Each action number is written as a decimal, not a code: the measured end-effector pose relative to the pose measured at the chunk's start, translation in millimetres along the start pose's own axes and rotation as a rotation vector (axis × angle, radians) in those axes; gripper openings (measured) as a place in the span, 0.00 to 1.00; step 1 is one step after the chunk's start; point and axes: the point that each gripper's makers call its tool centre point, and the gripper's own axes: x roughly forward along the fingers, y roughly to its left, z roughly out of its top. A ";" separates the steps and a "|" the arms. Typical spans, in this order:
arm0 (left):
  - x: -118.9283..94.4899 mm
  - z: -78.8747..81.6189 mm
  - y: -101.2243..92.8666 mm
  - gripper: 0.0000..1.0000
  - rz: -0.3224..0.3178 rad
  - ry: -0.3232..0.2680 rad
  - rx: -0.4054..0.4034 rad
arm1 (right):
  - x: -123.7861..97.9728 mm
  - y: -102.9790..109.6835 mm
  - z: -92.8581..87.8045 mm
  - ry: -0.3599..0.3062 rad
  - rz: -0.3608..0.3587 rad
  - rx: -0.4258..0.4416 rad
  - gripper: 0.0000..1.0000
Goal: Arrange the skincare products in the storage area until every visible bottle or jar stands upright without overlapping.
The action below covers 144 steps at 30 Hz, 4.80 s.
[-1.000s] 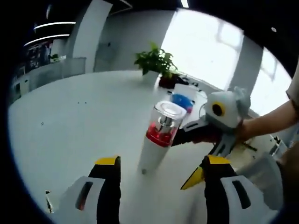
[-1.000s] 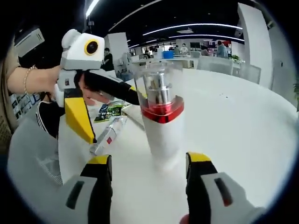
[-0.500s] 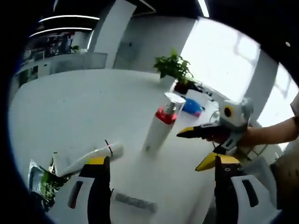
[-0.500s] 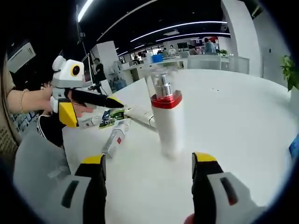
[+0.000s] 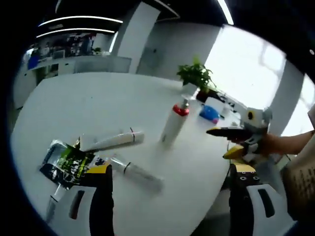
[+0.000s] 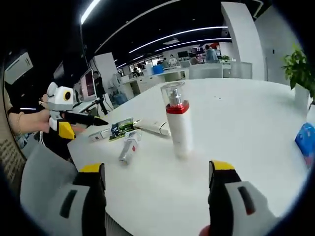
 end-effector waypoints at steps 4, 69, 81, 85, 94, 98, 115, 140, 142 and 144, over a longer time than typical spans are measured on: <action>-22.6 -2.3 1.4 0.97 0.042 -0.030 -0.010 | -10.5 5.4 -1.3 -0.009 -0.010 0.006 0.90; -75.0 -36.5 8.6 0.97 0.156 -0.049 0.023 | 4.1 31.4 36.5 0.029 0.068 -0.185 0.96; -76.8 -34.9 16.7 0.97 0.178 -0.051 0.062 | 45.8 56.5 58.8 0.083 0.164 -0.375 0.96; -78.2 -31.3 20.9 0.97 0.182 -0.078 0.036 | 63.5 67.8 62.6 0.106 0.209 -0.432 0.97; -79.0 -31.0 28.6 0.97 0.194 -0.086 0.004 | 97.0 76.3 70.7 0.149 0.269 -0.521 0.98; -78.9 -34.0 30.8 0.97 0.195 -0.085 -0.007 | 112.2 78.2 71.7 0.176 0.290 -0.558 0.97; -73.2 -35.8 46.7 0.94 0.189 -0.070 -0.028 | 183.6 63.6 75.8 0.339 0.265 -0.689 0.88; -67.9 -28.7 66.7 0.93 0.185 -0.066 -0.064 | 279.9 38.8 36.5 0.571 0.302 -0.685 0.57; -67.5 -28.2 69.3 0.93 0.186 -0.066 -0.066 | 283.9 37.1 33.8 0.583 0.303 -0.678 0.55; -67.4 -28.4 71.2 0.93 0.188 -0.065 -0.070 | 288.1 36.4 32.1 0.588 0.308 -0.662 0.53</action>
